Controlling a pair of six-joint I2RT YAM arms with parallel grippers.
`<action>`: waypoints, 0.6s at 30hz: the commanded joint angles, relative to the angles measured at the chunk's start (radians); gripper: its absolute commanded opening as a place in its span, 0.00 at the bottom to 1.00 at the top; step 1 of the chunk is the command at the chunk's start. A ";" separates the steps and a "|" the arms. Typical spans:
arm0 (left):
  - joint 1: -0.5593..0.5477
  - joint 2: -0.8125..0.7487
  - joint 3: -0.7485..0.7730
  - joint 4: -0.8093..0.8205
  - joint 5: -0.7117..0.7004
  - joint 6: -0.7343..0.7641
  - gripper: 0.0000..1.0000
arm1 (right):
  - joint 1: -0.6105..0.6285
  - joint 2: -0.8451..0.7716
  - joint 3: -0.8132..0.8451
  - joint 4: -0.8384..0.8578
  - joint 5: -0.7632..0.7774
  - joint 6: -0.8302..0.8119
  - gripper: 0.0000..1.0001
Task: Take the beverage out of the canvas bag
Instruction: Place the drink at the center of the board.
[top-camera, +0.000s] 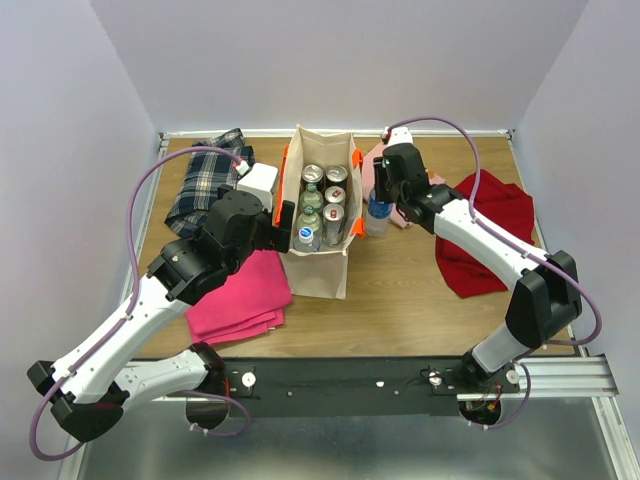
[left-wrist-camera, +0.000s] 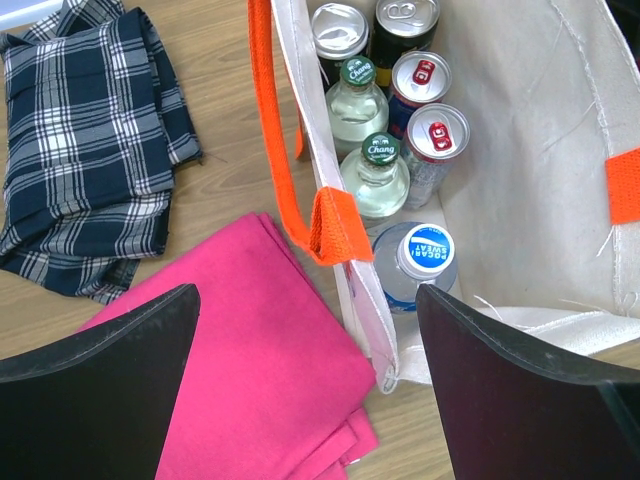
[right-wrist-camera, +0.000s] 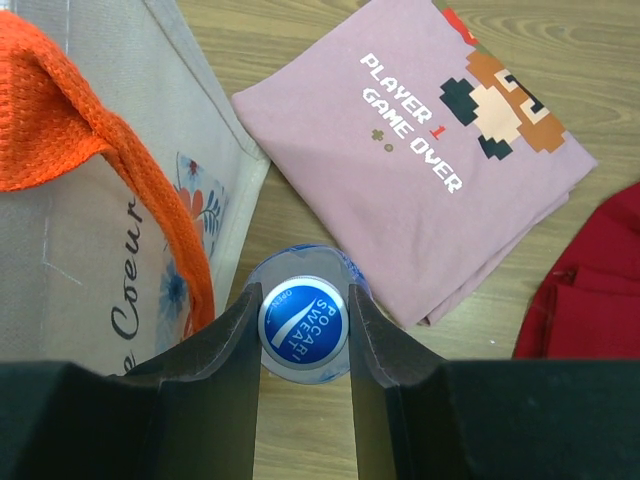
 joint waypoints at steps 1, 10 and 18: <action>-0.003 -0.013 -0.009 0.008 -0.029 -0.010 0.99 | 0.015 -0.016 0.009 0.118 -0.001 0.001 0.01; -0.003 -0.008 -0.006 0.008 -0.019 -0.005 0.99 | 0.019 -0.045 -0.002 0.067 -0.053 0.029 0.01; -0.003 -0.008 -0.006 0.008 -0.005 -0.015 0.99 | 0.022 -0.042 0.024 0.011 -0.070 0.035 0.26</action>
